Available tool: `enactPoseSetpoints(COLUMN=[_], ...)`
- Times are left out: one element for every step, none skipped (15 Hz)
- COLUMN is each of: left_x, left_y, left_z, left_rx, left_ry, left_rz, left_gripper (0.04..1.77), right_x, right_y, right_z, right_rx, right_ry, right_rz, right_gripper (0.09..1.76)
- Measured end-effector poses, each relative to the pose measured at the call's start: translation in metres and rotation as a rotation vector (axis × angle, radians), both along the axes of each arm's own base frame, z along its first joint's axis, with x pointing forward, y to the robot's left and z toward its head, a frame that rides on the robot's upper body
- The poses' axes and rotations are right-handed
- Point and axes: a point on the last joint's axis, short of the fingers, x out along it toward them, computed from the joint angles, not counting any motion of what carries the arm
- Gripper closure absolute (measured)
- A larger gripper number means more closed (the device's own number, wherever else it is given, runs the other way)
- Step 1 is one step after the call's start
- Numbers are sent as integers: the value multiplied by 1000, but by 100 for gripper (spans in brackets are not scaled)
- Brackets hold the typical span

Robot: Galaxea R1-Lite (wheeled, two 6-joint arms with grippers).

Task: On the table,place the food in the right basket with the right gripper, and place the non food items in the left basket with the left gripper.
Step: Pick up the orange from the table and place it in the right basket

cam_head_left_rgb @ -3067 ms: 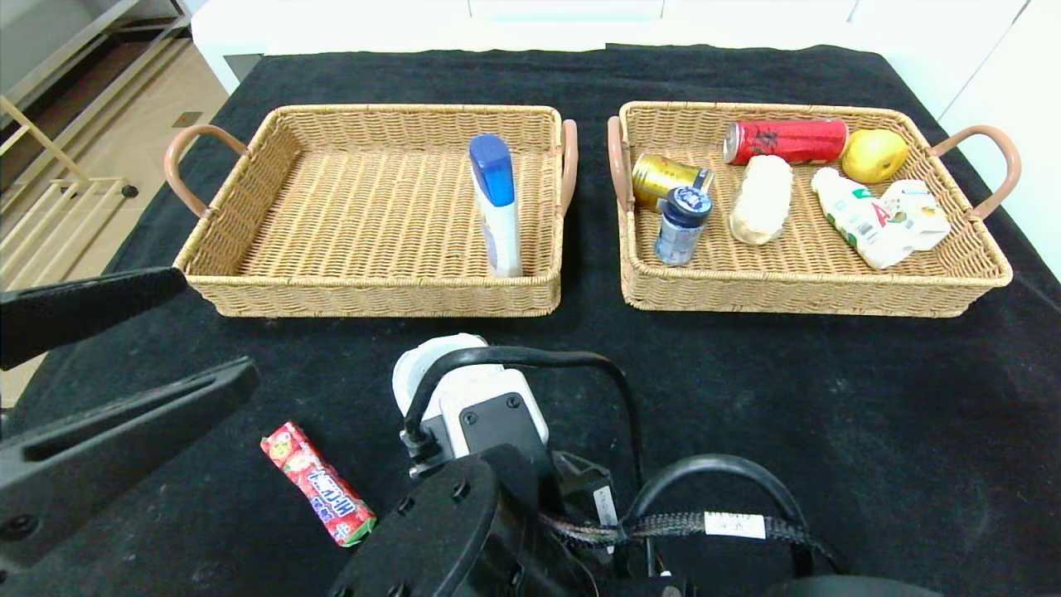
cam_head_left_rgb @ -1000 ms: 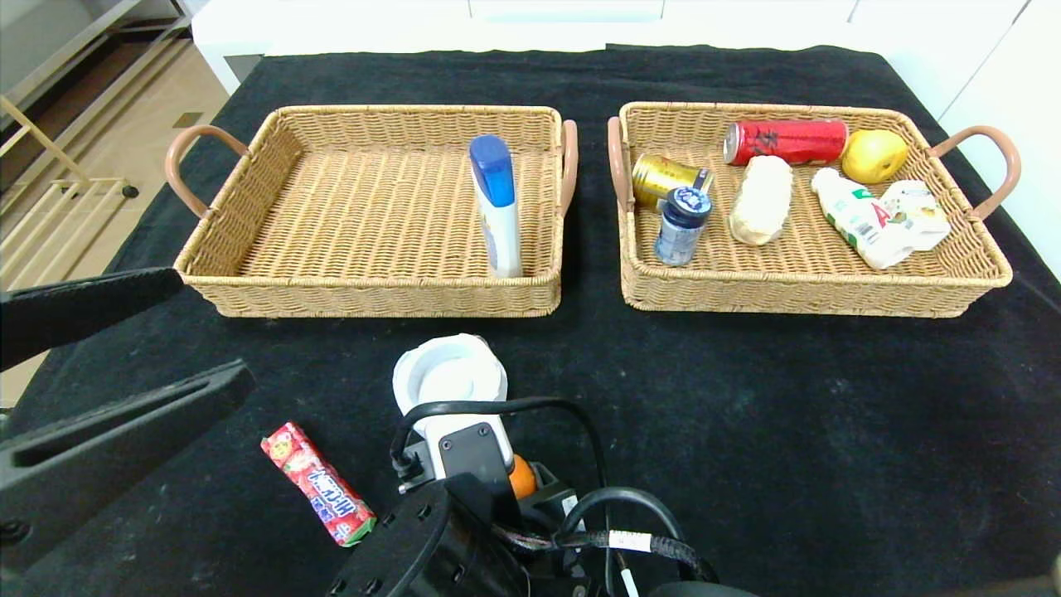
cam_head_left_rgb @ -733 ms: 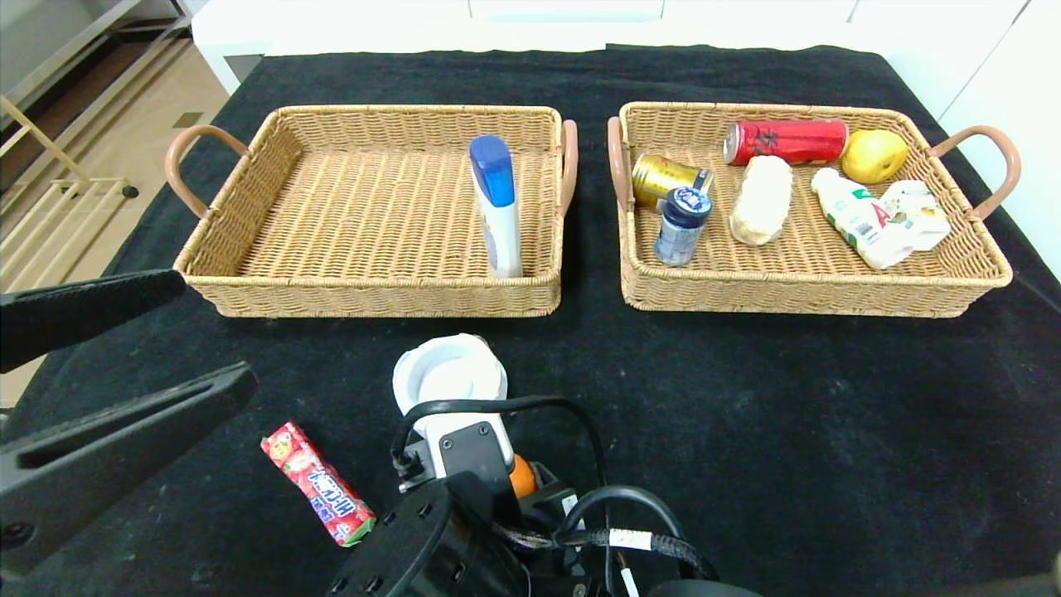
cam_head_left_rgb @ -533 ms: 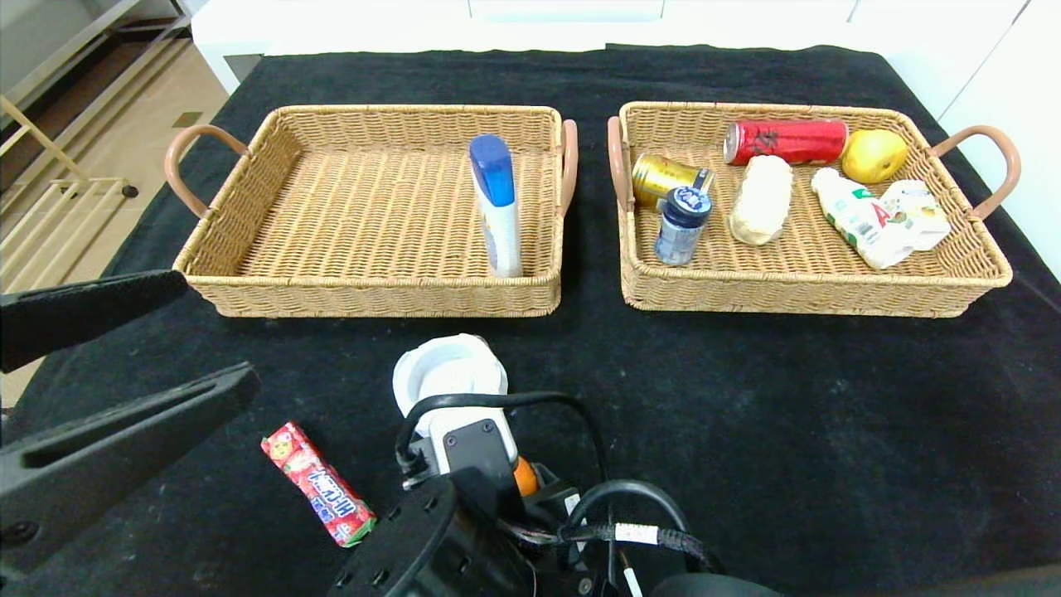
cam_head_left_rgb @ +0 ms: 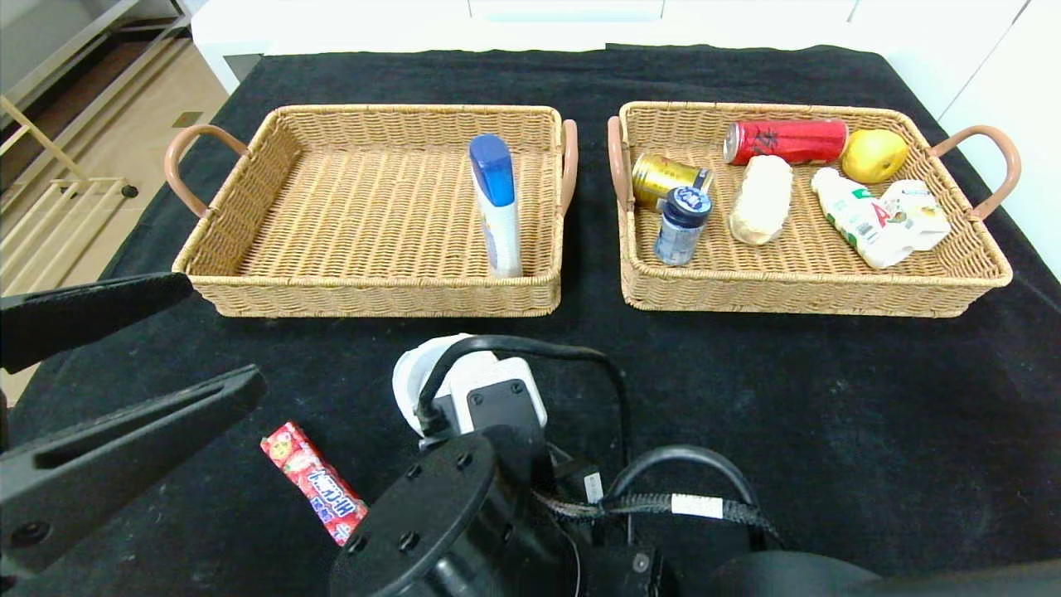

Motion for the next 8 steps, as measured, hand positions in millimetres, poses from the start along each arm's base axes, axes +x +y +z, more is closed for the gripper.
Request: enactPoseSetpoints(left_x=[0,1,1,1,1,1,1,1], left_y=[0,0,0,0,0,0,0,0], left_z=[0,0,0,0,0,0,0,0], left_rx=[1,1,1,1,1,2,2,2], left_ry=[1,2,2,2,2,2,2,1], left_rz=[1,0,0,1,0,1,1,1], left_gripper=[9,9,9,9,9,9,9,9], right_x=[1,3,5,6,9,12,15,18], right_y=[-2,-5,-7,-10,-14,-18,-22,-26], right_z=[4,7,11,14,18,22,26,30], right_rx=[9,18,26,33,42,51,58,66], right_ry=[-3,-7,-10,-13,-16,-19,-23,-26], right_rz=[-5,-11,-18,-25,-34,-44,-57,-67], right_gripper=[59,59,59,60,60,60,60,60])
